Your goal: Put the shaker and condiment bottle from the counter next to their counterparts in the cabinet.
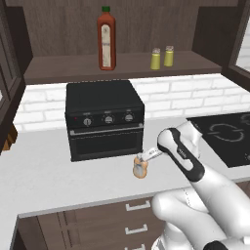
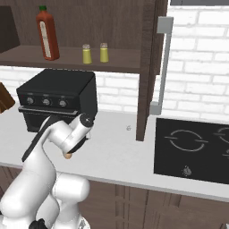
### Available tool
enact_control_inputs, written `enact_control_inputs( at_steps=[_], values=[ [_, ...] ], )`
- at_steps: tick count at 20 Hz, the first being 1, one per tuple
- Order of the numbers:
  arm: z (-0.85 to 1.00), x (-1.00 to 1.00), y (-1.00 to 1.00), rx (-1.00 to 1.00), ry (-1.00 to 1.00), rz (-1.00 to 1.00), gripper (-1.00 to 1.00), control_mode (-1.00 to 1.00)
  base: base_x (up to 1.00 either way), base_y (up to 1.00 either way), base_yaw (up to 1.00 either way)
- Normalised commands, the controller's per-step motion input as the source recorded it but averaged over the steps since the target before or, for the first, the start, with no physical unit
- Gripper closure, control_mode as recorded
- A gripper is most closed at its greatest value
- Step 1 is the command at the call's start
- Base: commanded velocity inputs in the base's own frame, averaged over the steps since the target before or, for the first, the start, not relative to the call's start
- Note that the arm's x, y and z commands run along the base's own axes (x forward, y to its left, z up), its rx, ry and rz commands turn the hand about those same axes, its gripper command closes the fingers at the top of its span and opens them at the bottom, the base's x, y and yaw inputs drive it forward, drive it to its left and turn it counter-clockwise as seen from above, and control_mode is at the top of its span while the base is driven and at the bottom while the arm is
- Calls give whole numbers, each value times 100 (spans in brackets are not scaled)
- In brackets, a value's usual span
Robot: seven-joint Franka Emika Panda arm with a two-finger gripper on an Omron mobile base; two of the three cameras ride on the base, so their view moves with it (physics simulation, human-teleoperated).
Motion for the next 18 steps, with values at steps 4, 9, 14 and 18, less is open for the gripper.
enact_control_inputs(
  at_steps=[4, 9, 14, 18],
  values=[
    [-63, 0, 19, 0, -7, -2, -100, -100, 0, 0, 0],
    [-71, 0, 24, 0, -4, -1, -100, -100, 0, 0, 0],
    [-62, 0, 14, 0, -8, -2, -100, -100, 0, 0, 0],
    [-54, 0, 6, 0, -14, -4, -100, -100, 0, 0, 0]
  ],
)
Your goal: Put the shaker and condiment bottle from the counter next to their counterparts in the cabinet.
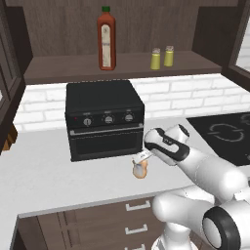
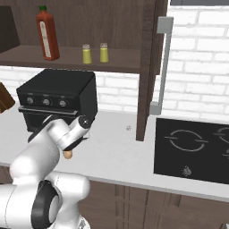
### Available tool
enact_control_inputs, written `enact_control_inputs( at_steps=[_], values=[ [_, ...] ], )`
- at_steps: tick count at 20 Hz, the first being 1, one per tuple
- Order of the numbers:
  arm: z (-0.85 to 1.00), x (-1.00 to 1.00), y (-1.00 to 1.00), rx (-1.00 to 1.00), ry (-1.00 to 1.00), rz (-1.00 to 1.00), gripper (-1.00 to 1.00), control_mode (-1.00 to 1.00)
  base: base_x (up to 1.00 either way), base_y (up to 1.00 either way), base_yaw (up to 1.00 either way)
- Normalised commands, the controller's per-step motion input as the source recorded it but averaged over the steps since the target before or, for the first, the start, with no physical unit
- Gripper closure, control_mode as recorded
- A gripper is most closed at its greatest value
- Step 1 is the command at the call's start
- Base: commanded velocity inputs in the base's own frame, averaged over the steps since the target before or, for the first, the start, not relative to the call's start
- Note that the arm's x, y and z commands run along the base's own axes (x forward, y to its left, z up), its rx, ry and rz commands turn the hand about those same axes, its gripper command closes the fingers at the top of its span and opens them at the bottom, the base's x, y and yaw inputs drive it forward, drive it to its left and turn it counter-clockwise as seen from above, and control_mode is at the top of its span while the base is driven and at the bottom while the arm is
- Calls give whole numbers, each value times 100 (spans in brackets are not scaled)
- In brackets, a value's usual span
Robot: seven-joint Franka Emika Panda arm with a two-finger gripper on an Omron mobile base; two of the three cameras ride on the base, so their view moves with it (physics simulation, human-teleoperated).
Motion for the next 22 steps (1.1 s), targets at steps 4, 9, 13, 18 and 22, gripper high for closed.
enact_control_inputs(
  at_steps=[4, 9, 13, 18, 22],
  values=[
    [-53, 0, 9, 0, -12, -4, -100, -100, 0, 0, 0],
    [-56, 0, 29, 0, -6, -3, 100, -100, 0, 0, 0],
    [-31, 0, 12, 0, 0, 0, 100, -100, 0, 0, 0],
    [0, -4, 1, 4, 0, 0, 100, -100, 0, 0, 0],
    [1, -17, 0, 3, -1, 0, 100, -100, 0, 0, 0]
  ],
)
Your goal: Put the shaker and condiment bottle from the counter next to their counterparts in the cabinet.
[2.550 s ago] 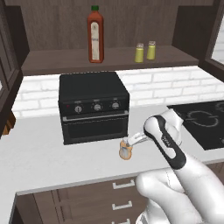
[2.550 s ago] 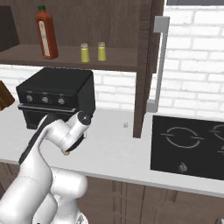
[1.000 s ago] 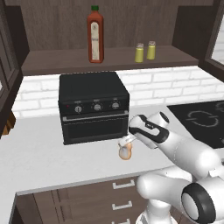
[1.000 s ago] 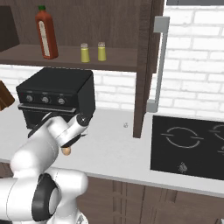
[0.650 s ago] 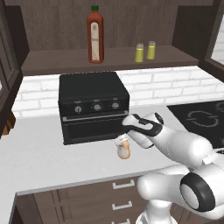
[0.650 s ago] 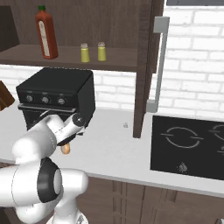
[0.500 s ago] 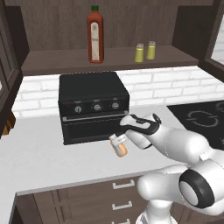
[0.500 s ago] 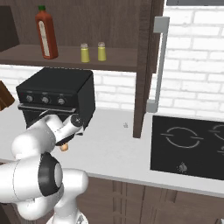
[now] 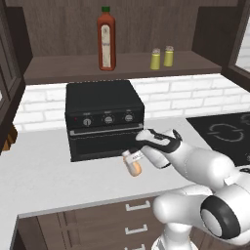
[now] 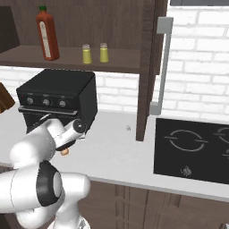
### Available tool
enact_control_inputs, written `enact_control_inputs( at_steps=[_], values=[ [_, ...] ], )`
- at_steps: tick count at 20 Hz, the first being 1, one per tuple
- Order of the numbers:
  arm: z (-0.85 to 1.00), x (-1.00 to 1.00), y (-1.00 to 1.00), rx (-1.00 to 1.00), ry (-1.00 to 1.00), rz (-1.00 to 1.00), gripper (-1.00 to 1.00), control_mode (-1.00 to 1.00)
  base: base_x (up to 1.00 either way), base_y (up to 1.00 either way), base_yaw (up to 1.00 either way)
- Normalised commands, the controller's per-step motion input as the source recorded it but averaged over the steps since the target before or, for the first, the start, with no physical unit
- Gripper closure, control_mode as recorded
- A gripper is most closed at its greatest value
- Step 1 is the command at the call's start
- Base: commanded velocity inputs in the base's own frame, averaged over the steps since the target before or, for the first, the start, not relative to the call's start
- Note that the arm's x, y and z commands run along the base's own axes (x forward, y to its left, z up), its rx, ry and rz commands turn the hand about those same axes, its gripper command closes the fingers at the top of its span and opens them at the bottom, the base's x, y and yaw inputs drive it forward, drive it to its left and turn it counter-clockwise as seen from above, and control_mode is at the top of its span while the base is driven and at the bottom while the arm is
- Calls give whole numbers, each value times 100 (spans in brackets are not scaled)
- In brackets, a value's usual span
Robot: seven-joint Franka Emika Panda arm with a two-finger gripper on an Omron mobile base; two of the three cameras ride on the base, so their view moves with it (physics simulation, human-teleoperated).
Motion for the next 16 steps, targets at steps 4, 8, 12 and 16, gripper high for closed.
enact_control_inputs(
  at_steps=[4, 8, 12, 16],
  values=[
    [45, -38, 2, 0, -15, 0, 100, -100, 0, 0, 0],
    [80, -41, 10, 0, -17, 0, 100, -100, 0, 0, 0],
    [91, -42, 3, 0, -15, -1, 100, -100, 0, 0, 0],
    [88, -52, 0, 0, -17, -4, 100, -100, 0, 0, 0]
  ],
)
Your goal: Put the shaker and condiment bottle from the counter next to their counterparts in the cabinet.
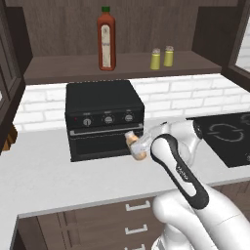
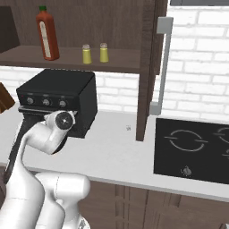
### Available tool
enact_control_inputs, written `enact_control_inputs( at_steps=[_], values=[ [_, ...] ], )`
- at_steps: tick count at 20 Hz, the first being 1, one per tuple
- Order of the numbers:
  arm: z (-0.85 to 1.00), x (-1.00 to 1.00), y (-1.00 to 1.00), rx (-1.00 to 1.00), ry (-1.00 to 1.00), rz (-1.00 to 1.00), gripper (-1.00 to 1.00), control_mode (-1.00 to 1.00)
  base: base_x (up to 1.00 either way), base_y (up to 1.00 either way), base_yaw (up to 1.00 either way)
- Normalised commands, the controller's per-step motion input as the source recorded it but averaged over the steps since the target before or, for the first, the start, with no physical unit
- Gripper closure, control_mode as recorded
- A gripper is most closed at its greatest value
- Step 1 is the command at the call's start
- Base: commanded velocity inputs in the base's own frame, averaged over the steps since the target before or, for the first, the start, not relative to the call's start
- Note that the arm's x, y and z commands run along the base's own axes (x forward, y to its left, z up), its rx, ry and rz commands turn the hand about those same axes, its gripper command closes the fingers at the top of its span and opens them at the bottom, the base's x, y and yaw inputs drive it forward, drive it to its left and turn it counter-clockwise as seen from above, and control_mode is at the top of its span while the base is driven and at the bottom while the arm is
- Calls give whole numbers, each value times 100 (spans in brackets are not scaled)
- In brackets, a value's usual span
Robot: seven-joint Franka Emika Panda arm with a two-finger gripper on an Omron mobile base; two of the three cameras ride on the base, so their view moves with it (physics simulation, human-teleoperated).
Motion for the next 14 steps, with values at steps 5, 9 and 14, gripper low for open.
enact_control_inputs(
  at_steps=[5, 9, 14],
  values=[
    [92, -38, 0, 6, -20, -4, 100, -100, 0, 0, 0],
    [96, -33, 0, 13, -21, -5, 100, -100, 0, 0, 0],
    [97, -30, -7, 20, -22, -7, 100, -100, 0, 0, 0]
  ],
)
